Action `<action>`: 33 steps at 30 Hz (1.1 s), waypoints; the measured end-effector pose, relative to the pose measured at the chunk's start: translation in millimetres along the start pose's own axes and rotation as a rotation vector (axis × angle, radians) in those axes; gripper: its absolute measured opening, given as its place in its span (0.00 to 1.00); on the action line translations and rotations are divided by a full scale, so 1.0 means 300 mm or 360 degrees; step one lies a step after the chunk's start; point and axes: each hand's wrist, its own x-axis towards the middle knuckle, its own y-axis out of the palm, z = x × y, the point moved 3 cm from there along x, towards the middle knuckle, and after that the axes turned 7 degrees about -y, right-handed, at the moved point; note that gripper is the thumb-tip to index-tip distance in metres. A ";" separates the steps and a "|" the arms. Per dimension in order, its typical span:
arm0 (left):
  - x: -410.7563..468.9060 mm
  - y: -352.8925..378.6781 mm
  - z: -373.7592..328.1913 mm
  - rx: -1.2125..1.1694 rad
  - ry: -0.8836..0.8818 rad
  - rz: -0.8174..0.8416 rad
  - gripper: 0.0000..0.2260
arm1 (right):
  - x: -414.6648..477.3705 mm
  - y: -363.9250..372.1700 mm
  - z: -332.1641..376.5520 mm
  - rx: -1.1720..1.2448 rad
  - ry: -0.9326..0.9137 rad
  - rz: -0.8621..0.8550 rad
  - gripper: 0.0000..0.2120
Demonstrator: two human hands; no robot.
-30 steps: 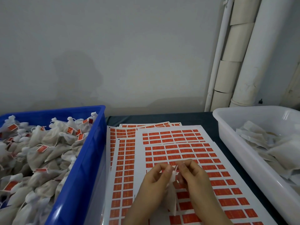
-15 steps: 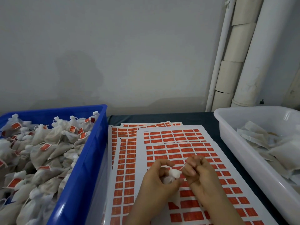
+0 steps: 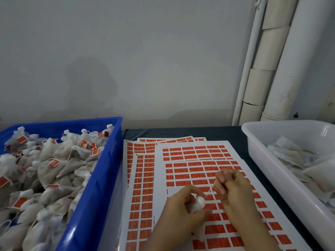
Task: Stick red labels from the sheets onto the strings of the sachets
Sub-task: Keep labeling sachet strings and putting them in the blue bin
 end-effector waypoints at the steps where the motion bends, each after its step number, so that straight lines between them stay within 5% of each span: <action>1: -0.005 -0.008 -0.003 -0.0021 -0.0022 -0.0014 0.08 | -0.007 0.009 0.001 -0.0220 -0.0083 0.0058 0.13; 10: -0.002 -0.026 -0.016 -0.0075 -0.0031 0.0026 0.08 | -0.027 0.057 0.001 -0.0609 -0.0262 0.0215 0.14; 15: 0.016 -0.051 0.007 -0.0126 -0.0100 -0.0179 0.06 | -0.034 0.084 -0.023 -0.0801 -0.0263 0.0372 0.10; 24: 0.041 -0.121 0.085 0.0230 -0.0491 -0.0875 0.03 | -0.028 0.109 -0.176 -0.2083 -0.0141 0.0609 0.39; 33: 0.041 -0.104 0.076 0.0502 -0.0523 -0.0809 0.05 | -0.022 0.098 -0.192 -0.2268 -0.0153 0.0709 0.34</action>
